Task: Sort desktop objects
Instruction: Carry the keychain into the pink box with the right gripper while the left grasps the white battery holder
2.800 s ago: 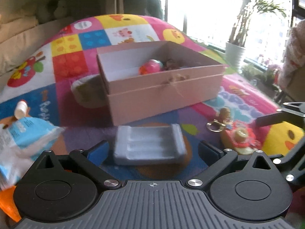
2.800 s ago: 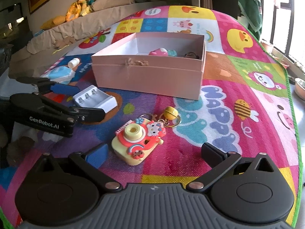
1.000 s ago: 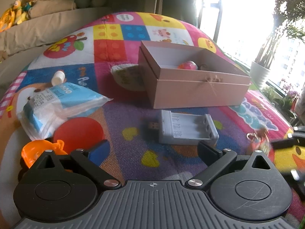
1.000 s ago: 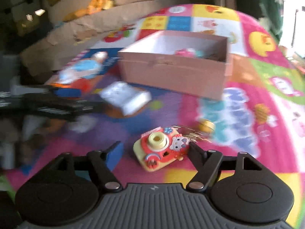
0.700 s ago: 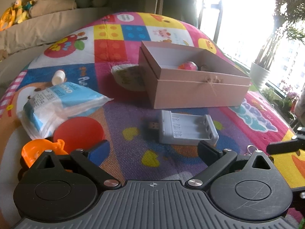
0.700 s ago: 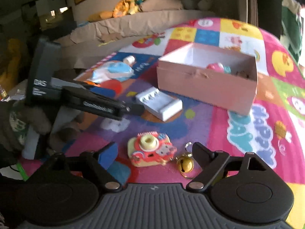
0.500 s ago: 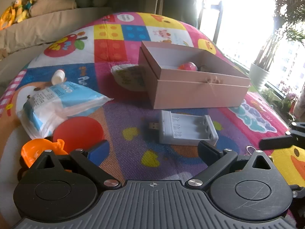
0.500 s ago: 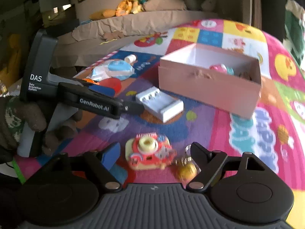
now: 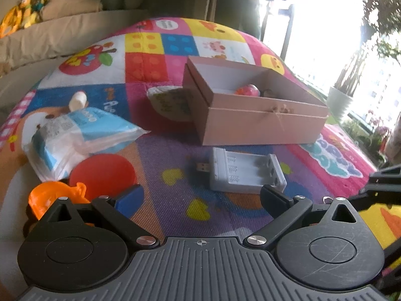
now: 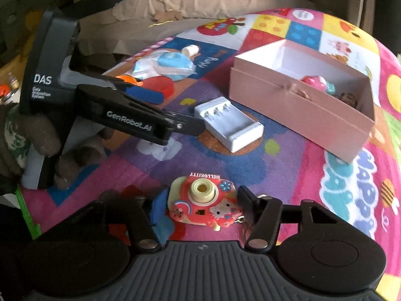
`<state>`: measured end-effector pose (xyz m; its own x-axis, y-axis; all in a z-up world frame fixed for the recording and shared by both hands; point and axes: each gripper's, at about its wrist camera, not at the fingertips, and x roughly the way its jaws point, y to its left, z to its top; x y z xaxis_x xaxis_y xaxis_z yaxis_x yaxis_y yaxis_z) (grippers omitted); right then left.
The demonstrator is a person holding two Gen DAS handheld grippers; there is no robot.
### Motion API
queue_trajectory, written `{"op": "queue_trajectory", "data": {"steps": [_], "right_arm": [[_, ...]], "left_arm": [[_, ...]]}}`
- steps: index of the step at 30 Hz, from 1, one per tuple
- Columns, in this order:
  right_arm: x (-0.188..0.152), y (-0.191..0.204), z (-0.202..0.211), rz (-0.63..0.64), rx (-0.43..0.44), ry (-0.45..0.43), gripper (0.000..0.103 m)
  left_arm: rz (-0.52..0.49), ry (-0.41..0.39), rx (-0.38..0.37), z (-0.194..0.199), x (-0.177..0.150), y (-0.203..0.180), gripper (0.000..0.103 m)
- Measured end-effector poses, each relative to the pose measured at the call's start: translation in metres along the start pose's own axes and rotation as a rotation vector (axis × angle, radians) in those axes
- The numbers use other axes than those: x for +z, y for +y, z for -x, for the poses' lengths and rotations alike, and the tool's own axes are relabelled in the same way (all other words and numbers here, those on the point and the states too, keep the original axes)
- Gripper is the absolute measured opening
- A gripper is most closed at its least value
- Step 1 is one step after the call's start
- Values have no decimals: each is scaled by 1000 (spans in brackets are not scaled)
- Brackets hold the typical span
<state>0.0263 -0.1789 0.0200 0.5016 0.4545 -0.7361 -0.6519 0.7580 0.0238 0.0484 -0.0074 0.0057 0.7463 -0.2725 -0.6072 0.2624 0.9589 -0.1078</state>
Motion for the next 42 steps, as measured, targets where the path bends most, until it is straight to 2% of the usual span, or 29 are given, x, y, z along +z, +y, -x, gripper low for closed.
{"op": "queue_trajectory", "data": {"steps": [5,8,11,12,14,20,23,25,30,32,34,36,38,42], "right_arm": [[-8,-14,13,-50,-64,-12,59],[-12,-20,23,-76,-95,-29,59],[-14,-24,31,-93,-114,-42,59],[-15,-25,34,-98,-118,-44,59],[-16,-25,37,-102,-128,-48,59],[-12,-24,44,-120,-142,-63,59],[-5,-26,57,-145,-138,-94,58],[9,-30,76,-154,-144,-140,58],[83,-52,147,-123,-200,-360,58],[112,-62,159,-122,-222,-416,58],[142,-75,155,-145,-228,-433,58],[164,-87,134,-157,-255,-426,58],[176,-99,105,-175,-254,-396,58],[192,-121,26,-231,-194,-301,58]], "left_arm": [[-113,35,-64,-9,8,-31,102],[-173,49,-23,-24,16,-50,102],[-173,73,41,-38,22,-57,102],[-171,75,57,-40,23,-59,98],[-179,71,71,-39,23,-60,93],[-225,48,59,-25,12,-64,93],[-234,-7,50,-3,15,-64,93],[-232,-76,37,19,33,-64,93],[-295,-357,76,75,102,-66,93],[-337,-411,111,75,125,-69,93],[-337,-402,133,61,142,-67,93],[-306,-356,127,43,148,-60,93],[-283,-314,113,27,145,-53,93],[-258,-217,65,-1,130,-41,93]]}}
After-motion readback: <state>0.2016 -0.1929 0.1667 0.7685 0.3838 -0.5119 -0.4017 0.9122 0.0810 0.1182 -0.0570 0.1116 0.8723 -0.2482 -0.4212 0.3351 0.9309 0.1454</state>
